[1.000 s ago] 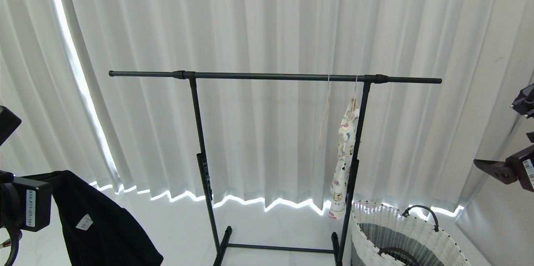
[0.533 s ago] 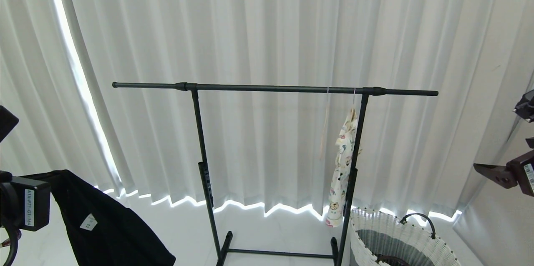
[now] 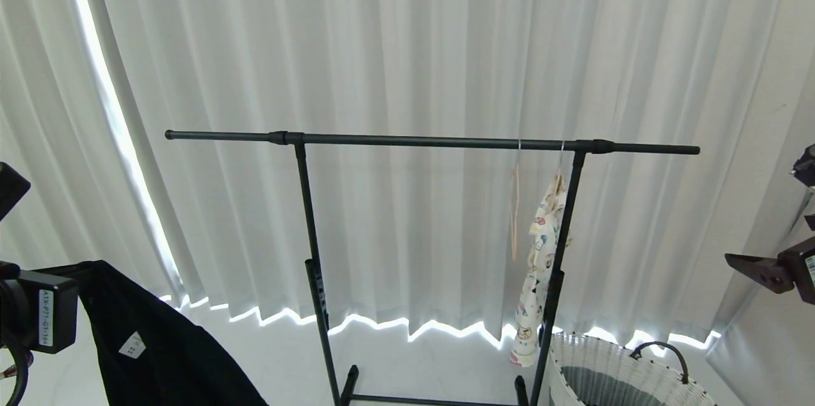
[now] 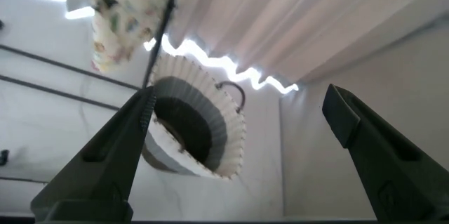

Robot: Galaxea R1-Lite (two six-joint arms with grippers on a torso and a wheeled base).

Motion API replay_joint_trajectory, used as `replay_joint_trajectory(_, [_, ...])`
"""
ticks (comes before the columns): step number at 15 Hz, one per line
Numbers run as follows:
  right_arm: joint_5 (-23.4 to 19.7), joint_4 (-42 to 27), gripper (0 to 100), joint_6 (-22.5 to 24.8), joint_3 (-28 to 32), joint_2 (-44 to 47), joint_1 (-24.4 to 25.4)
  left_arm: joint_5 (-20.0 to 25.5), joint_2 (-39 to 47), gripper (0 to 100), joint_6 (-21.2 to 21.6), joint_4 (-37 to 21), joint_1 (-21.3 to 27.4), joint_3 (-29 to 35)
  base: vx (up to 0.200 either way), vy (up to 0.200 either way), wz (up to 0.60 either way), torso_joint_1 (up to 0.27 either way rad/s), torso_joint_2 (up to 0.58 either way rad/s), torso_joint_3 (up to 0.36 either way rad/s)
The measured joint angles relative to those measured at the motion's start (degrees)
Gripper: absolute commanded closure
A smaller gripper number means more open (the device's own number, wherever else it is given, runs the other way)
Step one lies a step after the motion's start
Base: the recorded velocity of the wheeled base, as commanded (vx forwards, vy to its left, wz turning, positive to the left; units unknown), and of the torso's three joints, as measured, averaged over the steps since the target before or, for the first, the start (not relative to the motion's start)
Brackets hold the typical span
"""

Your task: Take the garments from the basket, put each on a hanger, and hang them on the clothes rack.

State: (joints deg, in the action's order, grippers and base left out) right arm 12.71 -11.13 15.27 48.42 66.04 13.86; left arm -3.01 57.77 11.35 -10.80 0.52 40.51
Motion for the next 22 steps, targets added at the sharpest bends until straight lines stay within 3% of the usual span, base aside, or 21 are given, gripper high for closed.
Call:
replay_joint_trajectory(4, [-2.0, 0.0, 0, -2.5, 0.2, 0.0, 0.0, 0.0, 0.1, 100, 0.0, 0.0, 0.0, -0.1, 0.000, 0.000, 0.00, 0.000, 0.00, 0.000])
replay_joint_trajectory(6, [-5.7, 1.1, 0, -4.8, 0.4, -0.1, 0.2, 0.0, 0.2, 100, 0.0, -0.1, 0.0, -0.2, 0.000, 0.000, 0.00, 0.000, 0.00, 0.000])
replay_joint_trajectory(8, [-8.9, 3.5, 0, -7.8, 0.7, 0.0, 0.4, 0.0, 0.2, 100, 0.0, 0.0, 0.0, -0.2, 0.000, 0.000, 0.00, 0.000, 0.00, 0.000])
replay_joint_trajectory(13, [-9.1, 4.1, 0, -18.6, 4.4, 3.7, 4.5, 0.0, 0.0, 100, 0.1, 0.0, 0.1, -0.2, 0.040, 0.000, 0.00, 0.001, 0.00, 0.000])
replay_joint_trajectory(22, [-6.9, 9.1, 0, -18.7, 6.9, 14.0, 5.9, -0.3, -0.4, 100, 0.4, 0.0, 5.3, -0.5, 0.200, 0.000, 0.00, 0.001, 0.00, 0.002])
